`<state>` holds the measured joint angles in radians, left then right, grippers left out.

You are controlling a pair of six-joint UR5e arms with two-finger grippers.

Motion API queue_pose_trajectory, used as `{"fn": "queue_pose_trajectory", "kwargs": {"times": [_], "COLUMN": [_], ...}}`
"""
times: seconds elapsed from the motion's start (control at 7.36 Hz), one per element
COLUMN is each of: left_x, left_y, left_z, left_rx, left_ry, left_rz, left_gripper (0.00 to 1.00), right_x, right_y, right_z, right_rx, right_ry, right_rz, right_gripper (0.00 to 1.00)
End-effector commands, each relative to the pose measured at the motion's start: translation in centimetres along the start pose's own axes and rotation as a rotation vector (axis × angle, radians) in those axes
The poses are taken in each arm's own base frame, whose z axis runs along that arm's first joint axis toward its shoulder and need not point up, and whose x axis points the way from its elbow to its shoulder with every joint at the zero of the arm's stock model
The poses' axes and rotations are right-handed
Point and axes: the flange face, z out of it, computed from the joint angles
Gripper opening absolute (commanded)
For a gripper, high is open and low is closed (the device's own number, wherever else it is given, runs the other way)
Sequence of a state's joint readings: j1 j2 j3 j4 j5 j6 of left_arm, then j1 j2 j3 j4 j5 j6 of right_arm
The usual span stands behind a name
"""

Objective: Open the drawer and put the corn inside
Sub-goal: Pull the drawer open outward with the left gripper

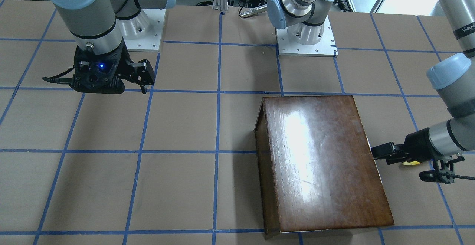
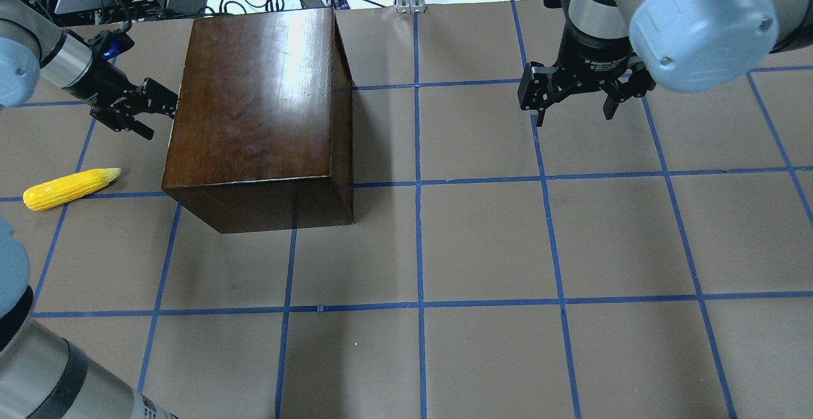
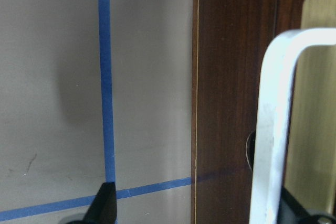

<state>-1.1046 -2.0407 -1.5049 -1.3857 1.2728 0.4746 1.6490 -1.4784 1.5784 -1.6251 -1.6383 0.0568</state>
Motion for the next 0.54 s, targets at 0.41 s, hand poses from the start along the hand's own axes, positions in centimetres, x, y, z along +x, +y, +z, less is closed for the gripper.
{"fn": "queue_pose_trajectory", "kwargs": {"times": [0.41], "left_x": [-0.78], "left_y": [-0.36], "left_z": [-0.52], "left_rx": [0.023], "left_ry": [-0.029], "left_rz": [0.002], "left_gripper": [1.00], "right_x": [-0.01], "right_y": [-0.04], "right_z": [0.05], "right_rx": [0.000], "right_ry": [0.000], "right_rz": [0.000], "right_gripper": [1.00]}}
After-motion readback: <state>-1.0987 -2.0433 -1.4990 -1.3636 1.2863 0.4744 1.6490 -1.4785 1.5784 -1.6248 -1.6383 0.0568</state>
